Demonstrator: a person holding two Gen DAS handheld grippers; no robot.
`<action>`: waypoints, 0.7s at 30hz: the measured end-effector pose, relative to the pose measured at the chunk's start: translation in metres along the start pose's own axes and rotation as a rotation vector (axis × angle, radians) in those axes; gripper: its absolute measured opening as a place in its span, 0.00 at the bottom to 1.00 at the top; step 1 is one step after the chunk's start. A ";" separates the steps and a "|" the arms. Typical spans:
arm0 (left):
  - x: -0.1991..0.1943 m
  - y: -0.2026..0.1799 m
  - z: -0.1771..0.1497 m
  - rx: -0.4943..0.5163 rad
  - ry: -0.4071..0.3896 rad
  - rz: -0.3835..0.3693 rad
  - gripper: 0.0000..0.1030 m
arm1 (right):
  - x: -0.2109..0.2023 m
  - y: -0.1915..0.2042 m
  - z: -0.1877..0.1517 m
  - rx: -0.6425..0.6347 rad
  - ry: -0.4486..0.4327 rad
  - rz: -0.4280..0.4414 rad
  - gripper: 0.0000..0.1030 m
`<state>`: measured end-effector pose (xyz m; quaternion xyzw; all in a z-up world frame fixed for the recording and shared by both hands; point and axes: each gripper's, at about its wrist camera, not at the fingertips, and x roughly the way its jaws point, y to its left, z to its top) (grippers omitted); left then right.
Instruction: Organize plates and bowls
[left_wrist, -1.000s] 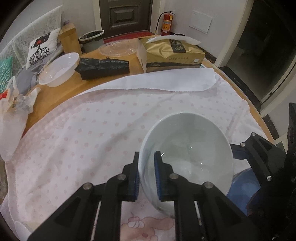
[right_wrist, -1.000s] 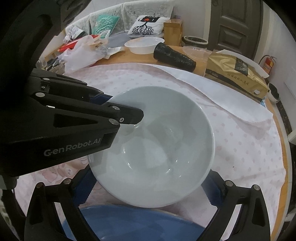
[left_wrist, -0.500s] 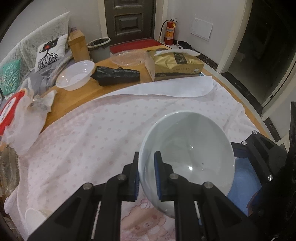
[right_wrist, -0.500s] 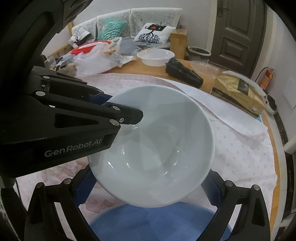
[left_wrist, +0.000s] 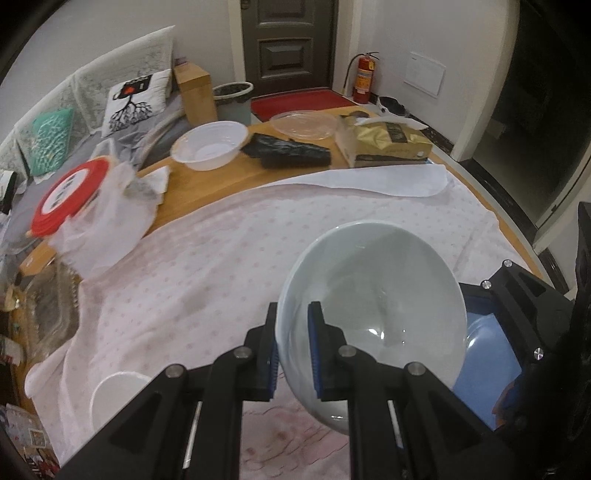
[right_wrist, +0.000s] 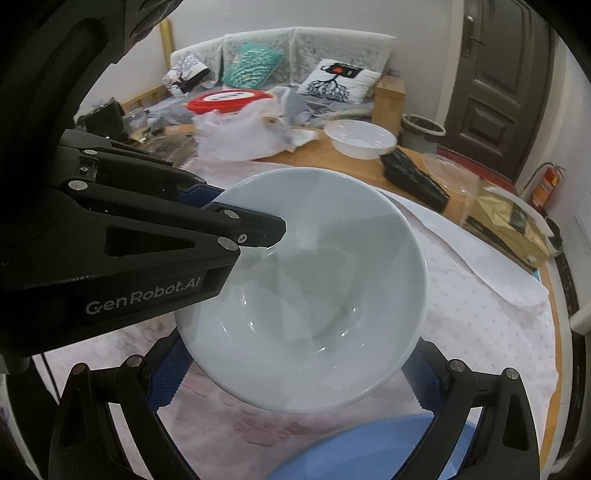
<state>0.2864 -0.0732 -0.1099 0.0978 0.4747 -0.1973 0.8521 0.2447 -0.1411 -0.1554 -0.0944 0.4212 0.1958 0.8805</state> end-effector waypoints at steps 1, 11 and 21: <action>-0.003 0.005 -0.003 -0.006 -0.002 0.005 0.11 | 0.001 0.005 0.002 -0.006 -0.001 0.004 0.95; -0.025 0.050 -0.030 -0.068 -0.014 0.041 0.11 | 0.010 0.055 0.018 -0.072 -0.003 0.044 0.95; -0.048 0.096 -0.054 -0.135 -0.035 0.071 0.11 | 0.019 0.101 0.040 -0.140 -0.004 0.072 0.95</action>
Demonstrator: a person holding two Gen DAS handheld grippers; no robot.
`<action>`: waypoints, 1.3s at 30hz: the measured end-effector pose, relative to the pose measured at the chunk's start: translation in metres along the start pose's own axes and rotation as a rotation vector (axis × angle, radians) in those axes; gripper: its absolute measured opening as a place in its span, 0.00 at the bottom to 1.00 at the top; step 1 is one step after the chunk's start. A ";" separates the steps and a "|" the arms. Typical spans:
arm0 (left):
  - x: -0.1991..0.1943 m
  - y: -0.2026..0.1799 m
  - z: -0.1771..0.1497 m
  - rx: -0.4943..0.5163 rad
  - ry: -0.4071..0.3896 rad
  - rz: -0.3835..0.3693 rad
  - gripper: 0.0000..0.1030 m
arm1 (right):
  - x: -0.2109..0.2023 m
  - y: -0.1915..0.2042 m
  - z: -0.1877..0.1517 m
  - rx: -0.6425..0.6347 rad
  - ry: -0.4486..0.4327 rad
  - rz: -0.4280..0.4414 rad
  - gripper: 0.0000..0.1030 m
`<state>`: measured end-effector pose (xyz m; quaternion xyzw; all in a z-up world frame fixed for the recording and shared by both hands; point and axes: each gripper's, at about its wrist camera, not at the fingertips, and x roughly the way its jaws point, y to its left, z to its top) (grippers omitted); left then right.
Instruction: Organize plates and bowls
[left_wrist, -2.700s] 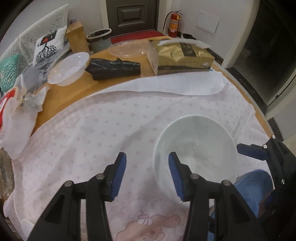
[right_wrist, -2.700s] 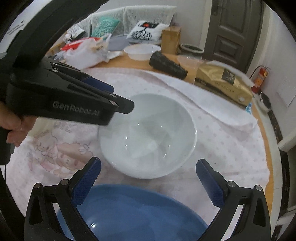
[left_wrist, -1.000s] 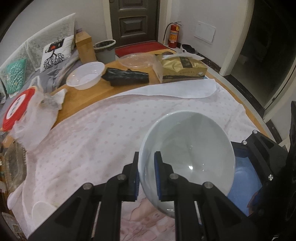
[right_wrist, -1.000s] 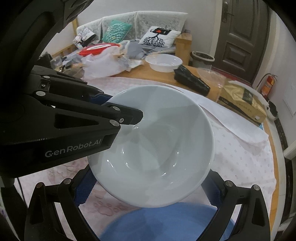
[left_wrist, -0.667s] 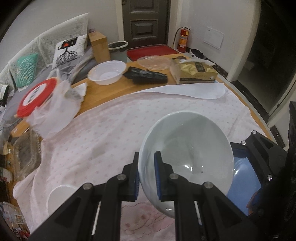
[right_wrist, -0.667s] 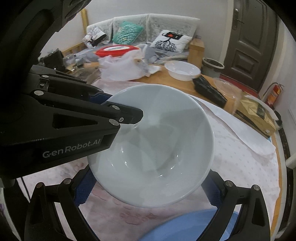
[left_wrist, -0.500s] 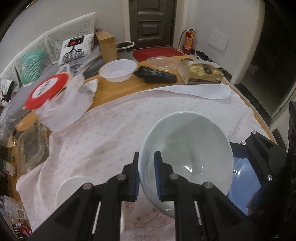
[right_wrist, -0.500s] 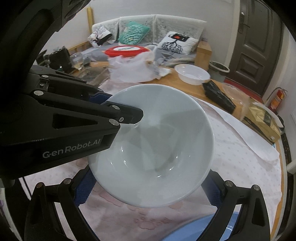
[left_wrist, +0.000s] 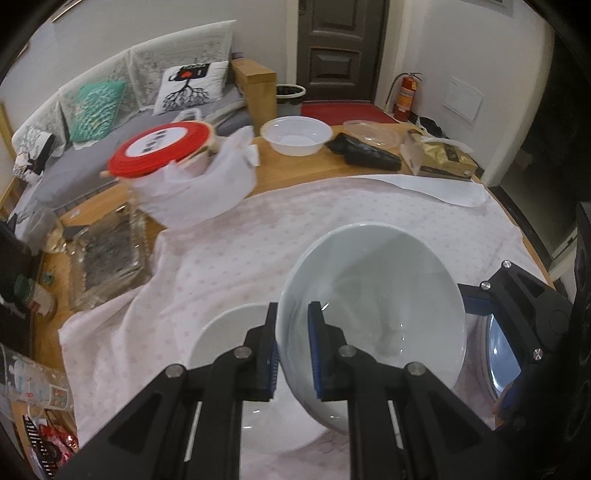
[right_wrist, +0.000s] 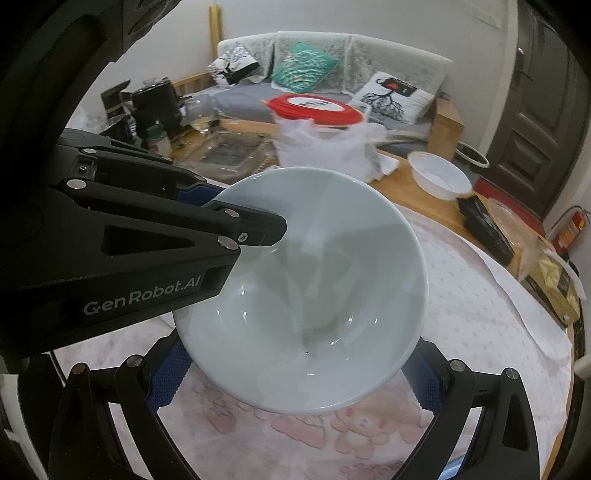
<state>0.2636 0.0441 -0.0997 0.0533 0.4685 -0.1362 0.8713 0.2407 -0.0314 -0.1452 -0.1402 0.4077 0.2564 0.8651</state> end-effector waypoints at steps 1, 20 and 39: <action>-0.001 0.005 -0.001 -0.005 -0.001 0.001 0.11 | 0.001 0.003 0.002 -0.006 0.000 0.000 0.95; 0.003 0.058 -0.022 -0.068 0.022 0.018 0.11 | 0.034 0.046 0.021 -0.063 0.048 0.045 0.95; 0.025 0.072 -0.032 -0.087 0.063 0.016 0.11 | 0.046 0.052 0.020 -0.085 0.083 0.060 0.95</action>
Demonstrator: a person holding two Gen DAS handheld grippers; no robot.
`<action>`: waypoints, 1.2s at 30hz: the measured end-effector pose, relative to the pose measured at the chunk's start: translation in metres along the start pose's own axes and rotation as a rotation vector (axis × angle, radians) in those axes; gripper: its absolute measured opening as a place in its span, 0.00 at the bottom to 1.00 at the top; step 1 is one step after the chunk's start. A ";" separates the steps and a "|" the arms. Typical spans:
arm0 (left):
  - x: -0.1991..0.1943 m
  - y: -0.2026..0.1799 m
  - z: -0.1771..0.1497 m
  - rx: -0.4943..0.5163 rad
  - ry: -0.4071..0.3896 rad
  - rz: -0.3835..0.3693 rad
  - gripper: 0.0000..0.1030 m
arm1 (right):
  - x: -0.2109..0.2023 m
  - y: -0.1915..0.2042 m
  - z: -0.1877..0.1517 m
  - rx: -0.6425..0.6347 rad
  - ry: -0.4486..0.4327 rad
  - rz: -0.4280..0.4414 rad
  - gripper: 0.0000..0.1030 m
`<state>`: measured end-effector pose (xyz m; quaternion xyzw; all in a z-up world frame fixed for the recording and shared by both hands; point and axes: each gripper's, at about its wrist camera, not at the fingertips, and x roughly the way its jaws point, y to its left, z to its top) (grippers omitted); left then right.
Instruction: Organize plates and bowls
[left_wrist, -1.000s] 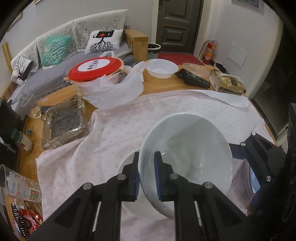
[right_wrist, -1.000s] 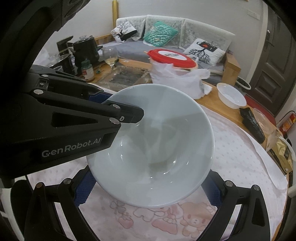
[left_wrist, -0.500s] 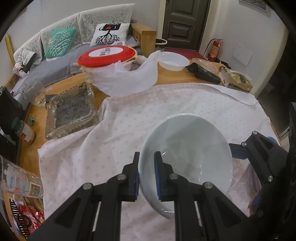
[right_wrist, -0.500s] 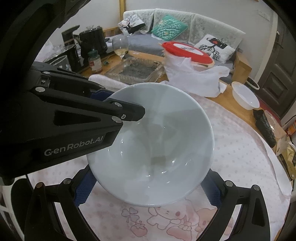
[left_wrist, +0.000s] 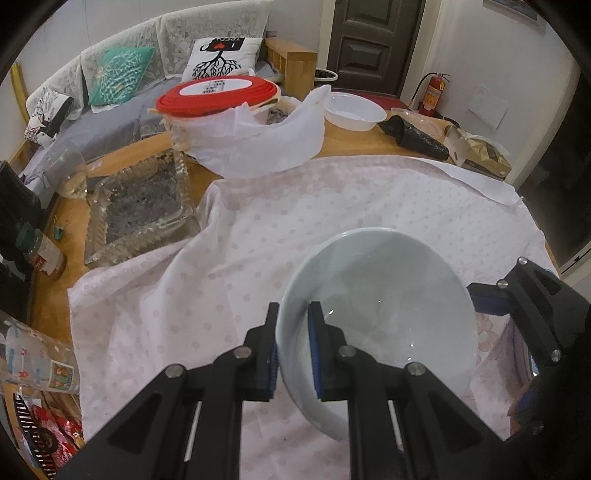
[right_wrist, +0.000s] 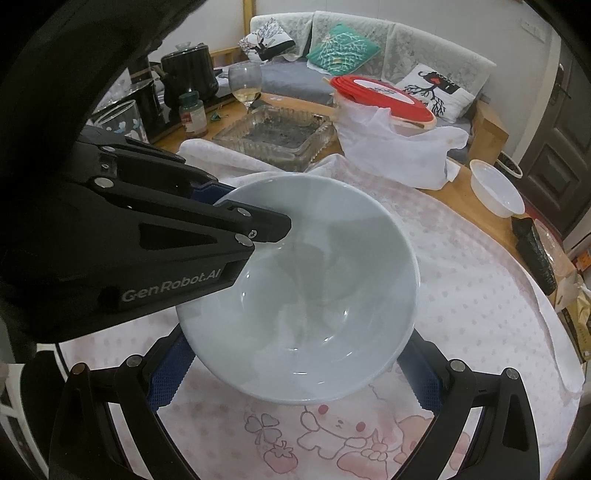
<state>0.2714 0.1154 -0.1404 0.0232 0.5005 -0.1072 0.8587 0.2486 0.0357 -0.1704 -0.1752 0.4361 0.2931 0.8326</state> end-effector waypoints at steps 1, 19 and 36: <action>0.002 0.000 -0.001 0.000 0.004 -0.001 0.11 | 0.000 0.000 0.000 -0.001 0.001 0.001 0.95; 0.010 -0.005 -0.005 0.013 0.020 0.012 0.11 | -0.002 -0.003 -0.004 0.001 0.006 0.008 0.95; 0.011 -0.005 -0.007 0.008 0.013 0.002 0.23 | -0.011 -0.005 -0.012 0.006 -0.032 0.039 0.95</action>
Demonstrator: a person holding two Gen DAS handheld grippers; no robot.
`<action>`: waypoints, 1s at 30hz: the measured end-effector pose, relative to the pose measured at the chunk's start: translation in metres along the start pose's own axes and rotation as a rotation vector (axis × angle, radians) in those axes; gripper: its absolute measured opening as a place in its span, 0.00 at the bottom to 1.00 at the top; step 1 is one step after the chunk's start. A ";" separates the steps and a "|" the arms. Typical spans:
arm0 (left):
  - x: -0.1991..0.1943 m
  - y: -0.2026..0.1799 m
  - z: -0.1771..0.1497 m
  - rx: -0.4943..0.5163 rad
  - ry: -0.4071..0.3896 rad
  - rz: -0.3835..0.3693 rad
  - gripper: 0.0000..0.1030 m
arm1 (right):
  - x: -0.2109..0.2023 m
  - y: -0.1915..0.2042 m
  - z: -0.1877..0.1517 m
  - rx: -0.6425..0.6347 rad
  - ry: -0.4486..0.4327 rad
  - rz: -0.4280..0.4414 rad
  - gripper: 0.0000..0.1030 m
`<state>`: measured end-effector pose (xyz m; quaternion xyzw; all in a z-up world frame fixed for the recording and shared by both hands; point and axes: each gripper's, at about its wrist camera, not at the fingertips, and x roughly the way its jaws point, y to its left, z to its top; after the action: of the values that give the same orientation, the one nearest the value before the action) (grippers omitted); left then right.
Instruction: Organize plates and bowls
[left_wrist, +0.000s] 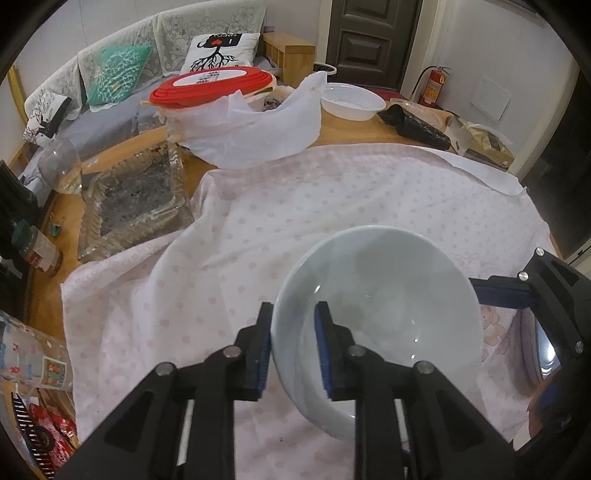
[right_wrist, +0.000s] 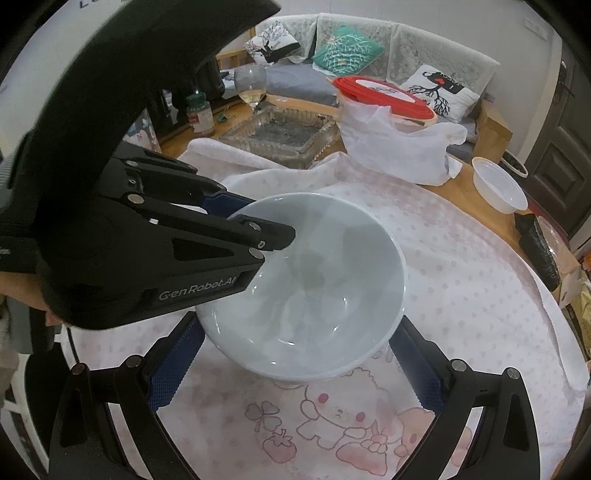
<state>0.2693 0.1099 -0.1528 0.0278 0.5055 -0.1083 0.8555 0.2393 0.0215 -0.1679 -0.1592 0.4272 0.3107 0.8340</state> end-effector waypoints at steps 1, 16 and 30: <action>0.000 0.000 0.000 -0.001 -0.001 -0.004 0.26 | -0.003 -0.001 -0.002 0.008 -0.013 0.006 0.95; 0.017 0.001 0.000 -0.014 0.027 -0.040 0.29 | 0.042 -0.015 -0.029 0.101 0.009 0.106 0.96; 0.025 0.007 -0.002 -0.024 0.027 -0.105 0.28 | 0.077 -0.012 -0.018 0.066 0.014 0.117 0.99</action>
<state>0.2806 0.1134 -0.1765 -0.0075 0.5191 -0.1463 0.8421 0.2702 0.0322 -0.2413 -0.1085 0.4515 0.3435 0.8163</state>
